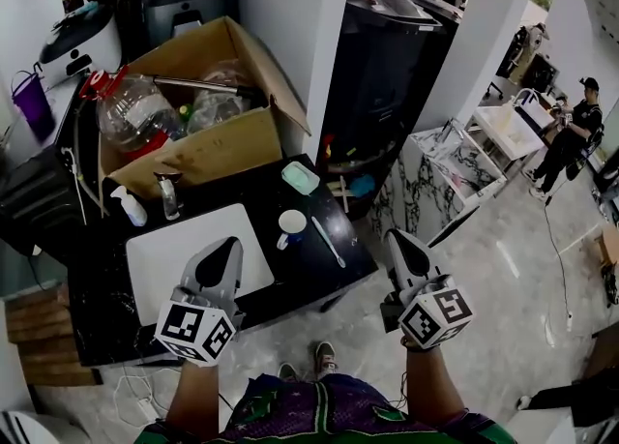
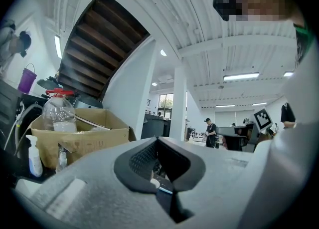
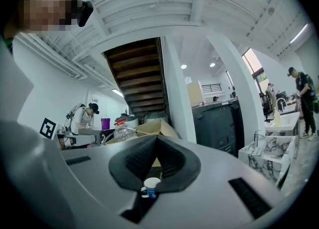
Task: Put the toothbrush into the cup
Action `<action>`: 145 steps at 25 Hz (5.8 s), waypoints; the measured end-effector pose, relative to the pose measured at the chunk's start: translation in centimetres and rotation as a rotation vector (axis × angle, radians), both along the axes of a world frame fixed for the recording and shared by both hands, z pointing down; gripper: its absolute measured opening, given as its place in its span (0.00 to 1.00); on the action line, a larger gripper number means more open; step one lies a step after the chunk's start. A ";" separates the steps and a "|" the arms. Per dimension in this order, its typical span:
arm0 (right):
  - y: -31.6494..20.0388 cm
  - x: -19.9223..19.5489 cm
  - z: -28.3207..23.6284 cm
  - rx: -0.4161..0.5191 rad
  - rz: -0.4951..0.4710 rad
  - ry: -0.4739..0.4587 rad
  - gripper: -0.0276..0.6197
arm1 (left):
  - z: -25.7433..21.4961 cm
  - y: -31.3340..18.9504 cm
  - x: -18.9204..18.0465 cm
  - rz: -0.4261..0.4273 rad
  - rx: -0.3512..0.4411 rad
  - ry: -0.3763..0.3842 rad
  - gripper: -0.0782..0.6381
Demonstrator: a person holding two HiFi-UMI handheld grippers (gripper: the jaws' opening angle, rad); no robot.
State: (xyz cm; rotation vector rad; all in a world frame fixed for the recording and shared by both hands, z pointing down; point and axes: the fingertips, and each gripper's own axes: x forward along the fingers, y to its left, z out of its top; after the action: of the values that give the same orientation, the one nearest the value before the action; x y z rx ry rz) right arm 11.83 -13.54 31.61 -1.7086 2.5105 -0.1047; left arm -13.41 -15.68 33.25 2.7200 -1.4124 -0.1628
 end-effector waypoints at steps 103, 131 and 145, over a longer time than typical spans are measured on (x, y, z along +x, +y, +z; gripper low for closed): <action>-8.5 0.6 34.5 -0.767 -0.157 0.409 0.13 | 6.4 -3.7 3.9 -0.098 -0.128 -0.044 0.13; -9.8 1.3 24.8 -0.479 -0.146 0.403 0.12 | 3.5 -3.0 3.7 -0.098 -0.064 -0.053 0.13; -9.7 -0.1 18.0 -0.338 -0.175 0.408 0.12 | 2.7 -3.0 3.4 -0.119 -0.046 -0.049 0.13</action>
State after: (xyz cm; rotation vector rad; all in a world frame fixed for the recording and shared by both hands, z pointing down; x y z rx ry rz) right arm 11.71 -23.21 49.61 -1.7697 3.0946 -0.2273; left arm -10.05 -18.73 35.95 2.6220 -1.5718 -0.0694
